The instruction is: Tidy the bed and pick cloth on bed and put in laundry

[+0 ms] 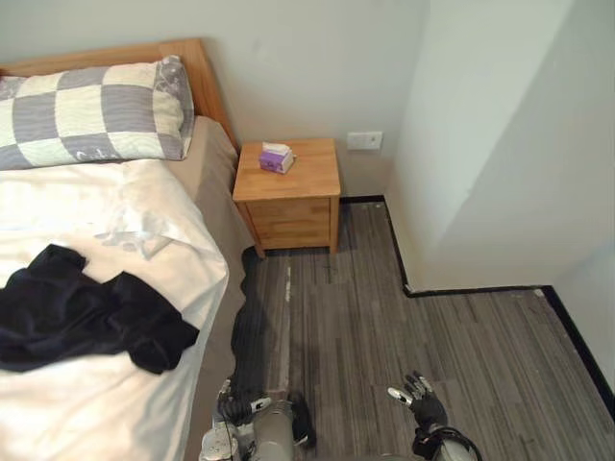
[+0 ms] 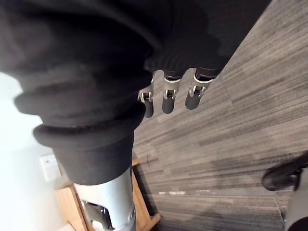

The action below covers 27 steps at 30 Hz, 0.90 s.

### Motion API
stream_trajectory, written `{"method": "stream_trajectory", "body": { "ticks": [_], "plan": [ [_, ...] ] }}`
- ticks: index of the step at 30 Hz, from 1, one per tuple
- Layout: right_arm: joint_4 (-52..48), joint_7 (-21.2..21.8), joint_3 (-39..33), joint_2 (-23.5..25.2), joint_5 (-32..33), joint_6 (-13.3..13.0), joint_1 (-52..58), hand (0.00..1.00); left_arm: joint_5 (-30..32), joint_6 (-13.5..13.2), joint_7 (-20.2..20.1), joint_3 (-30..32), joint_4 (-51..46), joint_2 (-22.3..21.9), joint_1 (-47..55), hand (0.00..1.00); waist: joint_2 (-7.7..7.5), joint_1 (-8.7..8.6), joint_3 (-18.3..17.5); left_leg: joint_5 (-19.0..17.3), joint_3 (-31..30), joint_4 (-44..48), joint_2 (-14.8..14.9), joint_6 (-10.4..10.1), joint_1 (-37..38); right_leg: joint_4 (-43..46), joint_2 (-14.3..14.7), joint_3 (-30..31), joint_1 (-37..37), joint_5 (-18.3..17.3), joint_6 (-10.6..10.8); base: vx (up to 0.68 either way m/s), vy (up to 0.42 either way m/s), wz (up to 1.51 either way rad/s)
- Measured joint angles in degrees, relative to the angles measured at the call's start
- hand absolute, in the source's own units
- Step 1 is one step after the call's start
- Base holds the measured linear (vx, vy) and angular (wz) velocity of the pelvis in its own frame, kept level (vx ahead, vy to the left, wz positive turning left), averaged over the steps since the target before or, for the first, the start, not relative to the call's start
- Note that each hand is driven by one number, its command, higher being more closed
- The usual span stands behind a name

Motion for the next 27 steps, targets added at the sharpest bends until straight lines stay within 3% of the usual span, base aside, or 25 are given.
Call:
{"method": "stream_trajectory", "body": {
  "ticks": [2, 3, 5, 6, 8, 9, 12, 13, 14, 15, 16, 17, 18, 20, 21, 23, 24, 25, 27],
  "plan": [
    [0.27, -0.37, 0.19, 0.41, -0.72, 0.07, -1.02, 0.00, -1.33, 2.06, 0.26, -2.47, 0.33, 1.06, -1.10, 0.00, -1.13, 0.93, -1.51, -2.89, 0.87, -0.17, -2.78, 5.00, 1.32, 9.49, -3.19, 0.90, -3.81, -0.21, 0.47, 0.71, 0.273, 0.11],
    [1.06, -0.88, 0.06, 1.07, -0.74, 0.32, -2.21, 0.00, -1.49, 3.11, 0.32, -4.52, 1.01, 2.34, -1.38, 0.00, -2.02, 0.48, -1.63, -4.43, 0.06, -1.38, -4.85, 5.75, 4.03, 23.76, -5.13, 0.57, -8.42, 0.82, 2.41, 0.61, 0.259, 0.33],
    [1.81, -1.40, -0.15, 0.95, -0.76, 0.32, -2.67, 0.00, -1.55, 3.61, 0.28, -5.98, 2.05, 3.00, -2.19, 0.00, -2.45, 0.14, -1.56, -5.36, -1.61, -3.04, -6.76, 6.27, 7.25, 37.12, -7.27, 0.50, -13.29, 4.68, 5.21, 0.55, 0.197, 0.64],
    [3.33, -1.46, -0.11, 0.01, -0.87, 0.43, -3.27, 0.00, -2.10, 4.03, 0.24, -7.44, 3.29, 3.05, -2.59, 0.00, -2.25, -1.17, -1.27, -5.94, -4.47, -5.05, -8.42, 6.82, 11.93, 48.94, -8.82, 0.25, -16.80, 4.99, 4.97, 0.61, 0.162, 1.01],
    [3.73, -1.36, 0.10, -1.08, -1.18, 0.49, -3.11, 0.00, -2.67, 4.02, 0.23, -8.89, 4.05, 3.03, -2.43, 0.00, -0.96, -1.51, -0.47, -5.98, -7.92, -8.71, -8.76, 6.89, 19.24, 53.50, -7.81, 0.25, -19.61, 4.06, 3.99, 0.57, 0.102, 1.01],
    [3.73, -1.11, 0.19, -1.56, -2.22, 0.42, -3.00, 0.00, -3.90, 3.91, 0.25, -9.06, 4.07, 3.04, -1.77, 0.00, 0.29, -1.74, -0.04, -5.96, -10.18, -11.36, -8.34, 6.87, 23.68, 51.27, -7.00, -0.45, -22.24, 3.21, 3.11, 0.51, 0.048, 1.05],
    [3.62, -0.76, 0.23, -1.87, -3.17, 0.00, -2.88, 0.00, -5.89, 3.73, 0.40, -8.90, 4.07, 2.84, -1.55, 0.00, -0.10, -2.37, -0.17, -6.11, -16.98, -14.05, -7.91, 6.61, 26.81, 39.31, -6.76, -1.32, -27.84, 3.04, 2.70, 0.46, -0.057, 1.21],
    [3.31, -1.00, 0.21, -2.12, -3.22, -0.40, -2.50, 0.00, -6.57, 3.49, 0.71, -8.88, 4.08, 2.08, -1.90, 0.00, 0.11, -2.47, -0.10, -6.96, -22.14, -14.23, -7.33, 5.31, 27.11, 30.76, -6.04, 0.15, -29.79, 3.71, 2.47, 0.57, -0.271, 2.00],
    [3.22, -1.26, 0.53, -2.58, -3.05, -0.60, -2.34, 0.00, -6.59, 3.02, 1.10, -8.65, 4.13, 1.45, -2.31, 0.00, 0.29, -2.47, -0.02, -8.88, -28.02, -13.55, -6.48, 3.69, 26.40, 20.73, -3.99, 6.26, -30.93, 6.23, 1.90, 0.57, -0.323, 1.82],
    [3.20, -1.35, 0.84, -2.71, -3.00, -0.65, -2.18, 0.00, -6.51, 2.87, 1.09, -8.41, 4.21, 1.30, -2.32, 0.00, 0.22, -2.53, -0.06, -9.52, -29.49, -13.21, -6.31, 2.99, 26.13, 17.69, -3.39, 8.63, -30.69, 7.31, 1.75, 0.58, -0.412, 2.17],
    [3.23, -1.38, 2.01, -2.83, -3.00, -0.69, -0.83, 0.00, -6.42, 2.63, 1.03, -6.97, 4.20, 1.29, -2.22, 0.00, -1.10, -2.38, -0.47, -11.88, -34.70, -11.22, -6.15, 0.53, 25.25, 8.10, -2.44, 15.97, -28.65, 12.91, 2.14, 0.49, -0.450, 2.33],
    [3.30, -1.35, 2.71, -2.50, -3.00, -0.75, 0.18, 0.00, -6.40, 2.17, 1.04, -4.81, 4.54, 1.67, -2.17, 0.00, -2.10, -2.25, -0.75, -14.30, -38.04, -9.57, -6.00, -1.55, 26.05, 8.50, -2.99, 17.19, -26.66, 16.52, 5.73, 0.40, -0.375, 2.26],
    [3.71, -1.35, 2.76, -3.70, -3.04, -0.65, -0.55, 0.00, -6.41, 2.11, 1.13, -3.86, 4.85, 0.63, -2.10, 0.00, -0.02, -1.76, -0.69, -15.11, -38.65, -8.98, -4.02, -2.11, 26.45, 10.36, -1.54, 14.72, -26.30, 15.78, 4.33, 0.44, -0.432, 1.70],
    [3.67, -0.97, 3.56, -5.07, -3.14, -0.58, -2.20, 0.00, -6.58, 0.46, 1.18, -0.48, 4.70, -1.43, 0.34, 0.00, 3.14, -0.75, -1.78, -12.76, -36.68, -7.75, 0.41, -6.06, 25.19, 11.45, -0.67, 7.71, -23.49, 12.51, 1.88, 0.39, -0.387, 1.25],
    [3.66, -0.54, 3.86, -5.00, -3.33, -0.60, -2.43, 0.00, -6.58, 0.36, 1.14, 0.42, 4.61, -1.68, 0.69, 0.00, 3.50, -0.75, -1.95, -11.90, -35.62, -7.32, 0.97, -6.83, 24.56, 11.23, -0.80, 6.09, -22.73, 12.21, 1.38, 0.28, -0.336, 1.47],
    [3.62, 1.46, 4.32, -4.32, -7.56, -0.92, -2.46, 0.00, -7.16, 0.20, 0.61, 1.27, 3.08, -1.88, 1.74, 0.00, 3.09, -0.82, -1.83, -8.63, -26.01, -4.91, 3.33, -7.00, 20.77, 7.78, -3.55, -4.07, -17.26, 11.59, 0.37, 0.22, -0.286, 2.01],
    [3.62, 1.45, 4.76, -4.34, -7.75, -0.87, -2.10, 0.00, -6.96, 0.19, 0.10, 1.18, 2.98, -1.85, 1.74, 0.00, 3.03, -1.00, -1.79, -8.64, -22.31, -4.27, 4.10, -7.01, 20.06, 6.72, -4.15, -6.73, -15.54, 11.59, 0.37, 0.15, -0.189, 2.59],
    [3.59, 1.38, 5.52, -4.33, -8.71, -0.61, -1.26, 0.00, -6.29, 0.19, -0.77, 0.63, 2.54, -1.72, 1.85, 0.00, 3.10, -0.86, -1.84, -8.65, -12.86, -3.26, 5.64, -7.06, 18.78, 4.78, -5.34, -12.75, -11.52, 11.59, 0.37, 0.11, -0.103, 2.11],
    [3.54, 1.20, 6.86, -4.66, -8.70, 0.34, -1.30, 0.00, -5.04, 0.42, -1.63, -0.15, 1.96, -1.56, 2.02, 0.00, 3.20, -0.90, -1.90, -8.45, -2.02, -4.10, 6.59, -7.21, 18.64, 3.85, -6.52, -19.31, -7.82, 11.58, 0.41, 0.08, -0.006, 2.21]
  ]
}}
